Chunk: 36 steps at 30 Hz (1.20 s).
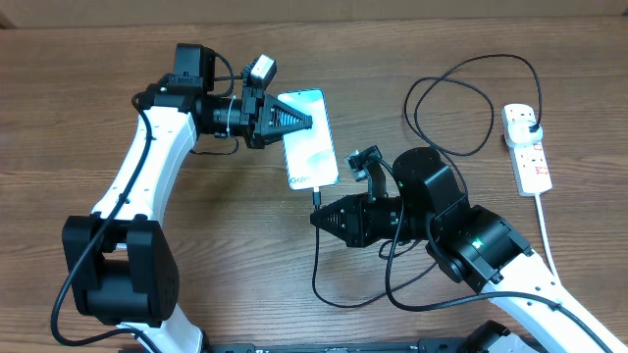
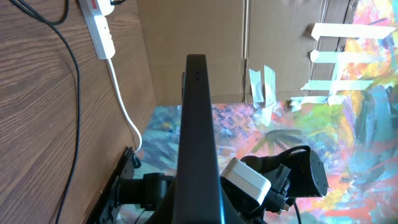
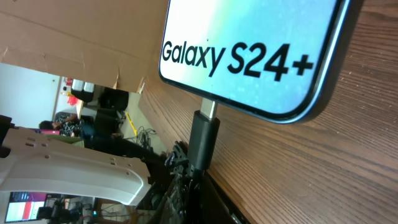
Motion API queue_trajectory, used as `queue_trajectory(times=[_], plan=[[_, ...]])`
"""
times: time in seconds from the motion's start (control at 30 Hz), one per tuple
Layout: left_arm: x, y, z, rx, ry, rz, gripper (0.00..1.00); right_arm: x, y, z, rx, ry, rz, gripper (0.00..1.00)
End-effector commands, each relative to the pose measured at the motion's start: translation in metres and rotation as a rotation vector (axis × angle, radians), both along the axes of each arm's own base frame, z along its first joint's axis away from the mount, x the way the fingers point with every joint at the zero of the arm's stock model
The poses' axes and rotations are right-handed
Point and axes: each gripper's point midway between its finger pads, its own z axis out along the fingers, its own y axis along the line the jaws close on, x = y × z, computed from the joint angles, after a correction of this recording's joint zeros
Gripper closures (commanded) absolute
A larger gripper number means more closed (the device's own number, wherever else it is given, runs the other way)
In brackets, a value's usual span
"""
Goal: Plug charger to phone and switch on socket
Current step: 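Hold the plug pressed into the phone while the left gripper holds the phone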
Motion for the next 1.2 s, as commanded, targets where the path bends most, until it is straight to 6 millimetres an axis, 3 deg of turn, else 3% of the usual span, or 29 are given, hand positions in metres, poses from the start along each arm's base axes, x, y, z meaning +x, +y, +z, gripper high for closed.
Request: queue_trajectory(times=[0.0,1.17], plan=[[-0.0070,-0.0042,0.0146,-0.055,-0.034,-0.035,0.96,0.0014,-0.0026,0.0083,0.011,-0.036,-0.010,0.96],[-0.0070,-0.0044,0.0146,-0.055,-0.036,-0.035,0.96,-0.0026,-0.0026,0.0065,0.010,-0.016,0.001,0.96]])
